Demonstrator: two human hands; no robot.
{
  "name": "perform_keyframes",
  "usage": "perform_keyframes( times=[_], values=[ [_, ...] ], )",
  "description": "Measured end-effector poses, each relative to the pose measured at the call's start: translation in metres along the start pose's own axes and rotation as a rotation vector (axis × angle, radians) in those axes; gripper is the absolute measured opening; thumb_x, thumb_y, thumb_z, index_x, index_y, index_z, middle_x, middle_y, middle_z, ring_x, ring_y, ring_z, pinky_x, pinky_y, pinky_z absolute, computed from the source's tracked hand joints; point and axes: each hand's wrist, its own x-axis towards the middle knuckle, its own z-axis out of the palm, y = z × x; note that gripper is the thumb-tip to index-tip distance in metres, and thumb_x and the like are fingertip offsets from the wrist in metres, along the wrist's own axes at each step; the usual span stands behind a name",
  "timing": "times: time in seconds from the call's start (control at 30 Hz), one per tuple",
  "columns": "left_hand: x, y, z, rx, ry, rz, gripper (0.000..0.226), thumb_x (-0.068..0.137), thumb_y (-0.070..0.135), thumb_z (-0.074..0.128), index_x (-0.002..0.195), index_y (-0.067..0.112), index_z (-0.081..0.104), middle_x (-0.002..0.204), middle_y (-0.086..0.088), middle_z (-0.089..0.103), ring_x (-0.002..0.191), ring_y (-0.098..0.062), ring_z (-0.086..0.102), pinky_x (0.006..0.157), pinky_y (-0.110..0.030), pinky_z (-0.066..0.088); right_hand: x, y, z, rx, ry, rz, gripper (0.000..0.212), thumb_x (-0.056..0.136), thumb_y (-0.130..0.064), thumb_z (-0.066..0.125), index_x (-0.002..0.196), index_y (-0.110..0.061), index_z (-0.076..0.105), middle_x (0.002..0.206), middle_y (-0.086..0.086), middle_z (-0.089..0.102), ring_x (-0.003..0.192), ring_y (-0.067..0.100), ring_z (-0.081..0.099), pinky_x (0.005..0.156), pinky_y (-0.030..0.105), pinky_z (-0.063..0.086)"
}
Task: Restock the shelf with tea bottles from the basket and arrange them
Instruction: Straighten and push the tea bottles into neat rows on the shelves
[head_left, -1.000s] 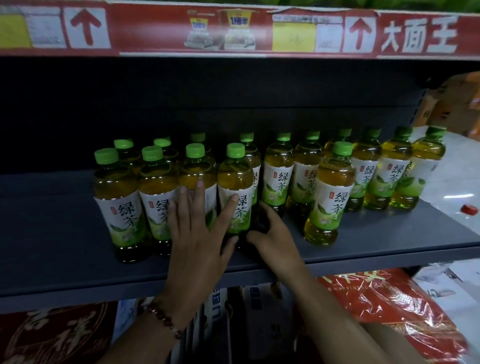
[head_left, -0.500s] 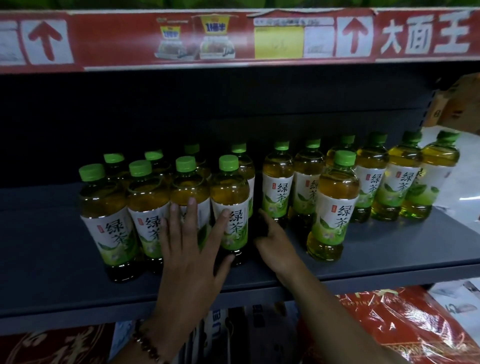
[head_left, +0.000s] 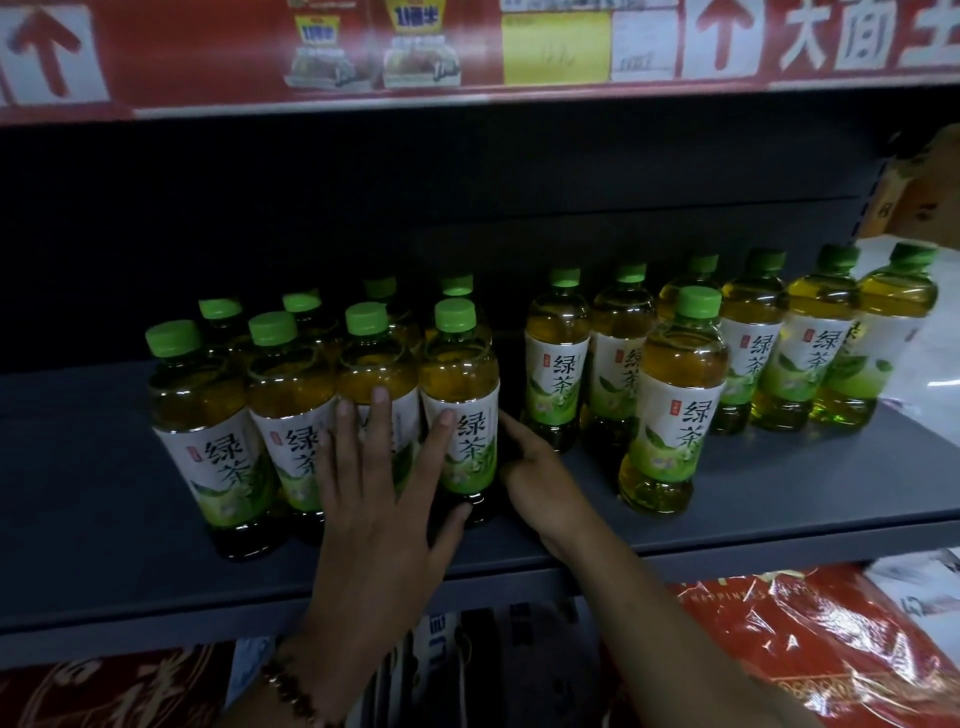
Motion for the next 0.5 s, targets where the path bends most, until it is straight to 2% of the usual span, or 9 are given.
perform_keyframes(
  times=[0.03, 0.2, 0.3, 0.37, 0.5],
  values=[
    [0.000, 0.000, 0.000, -0.001, -0.001, 0.003, 0.077, 0.091, 0.051, 0.047, 0.158, 0.027, 0.016, 0.164, -0.023, 0.003, 0.151, -0.045, 0.003, 0.116, -0.067, 0.015, -0.001, 0.001, 0.000, 0.008, -0.015, 0.001, 0.072, 0.087, 0.015, 0.040, 0.149, -0.022, 0.041, 0.136, -0.003, 0.060, 0.125, 0.009, 0.057, 0.105, 0.028, 0.048],
    [-0.001, 0.000, 0.003, 0.023, -0.006, 0.006, 0.077, 0.092, 0.051, 0.047, 0.159, 0.030, 0.015, 0.164, -0.024, 0.002, 0.150, -0.047, 0.003, 0.115, -0.068, 0.017, -0.014, -0.004, -0.005, -0.031, -0.099, -0.054, 0.075, 0.085, 0.016, 0.044, 0.147, -0.027, 0.043, 0.131, -0.012, 0.063, 0.117, -0.003, 0.059, 0.098, 0.018, 0.049],
    [0.000, 0.002, 0.006, 0.056, 0.011, -0.004, 0.084, 0.091, 0.046, 0.063, 0.158, 0.028, 0.017, 0.163, -0.027, 0.005, 0.150, -0.048, 0.004, 0.114, -0.069, 0.018, -0.022, -0.006, -0.006, -0.067, -0.126, -0.080, 0.077, 0.080, 0.018, 0.051, 0.140, -0.030, 0.048, 0.120, -0.017, 0.067, 0.108, -0.006, 0.062, 0.082, 0.011, 0.049],
    [0.001, 0.003, 0.007, 0.070, 0.013, -0.017, 0.093, 0.084, 0.040, 0.075, 0.158, 0.026, 0.019, 0.162, -0.027, 0.006, 0.149, -0.049, 0.004, 0.115, -0.068, 0.018, -0.024, -0.006, -0.004, -0.068, -0.143, -0.108, 0.071, 0.080, 0.018, 0.056, 0.135, -0.027, 0.051, 0.121, -0.011, 0.068, 0.108, -0.004, 0.062, 0.081, 0.010, 0.048],
    [0.002, 0.005, 0.007, 0.094, 0.016, -0.021, 0.096, 0.080, 0.037, 0.077, 0.157, 0.023, 0.022, 0.162, -0.026, 0.007, 0.149, -0.049, 0.005, 0.115, -0.065, 0.016, -0.026, -0.008, -0.001, -0.068, -0.137, -0.136, 0.068, 0.082, 0.015, 0.060, 0.133, -0.029, 0.050, 0.120, -0.016, 0.065, 0.105, -0.012, 0.060, 0.082, 0.006, 0.045]
  ],
)
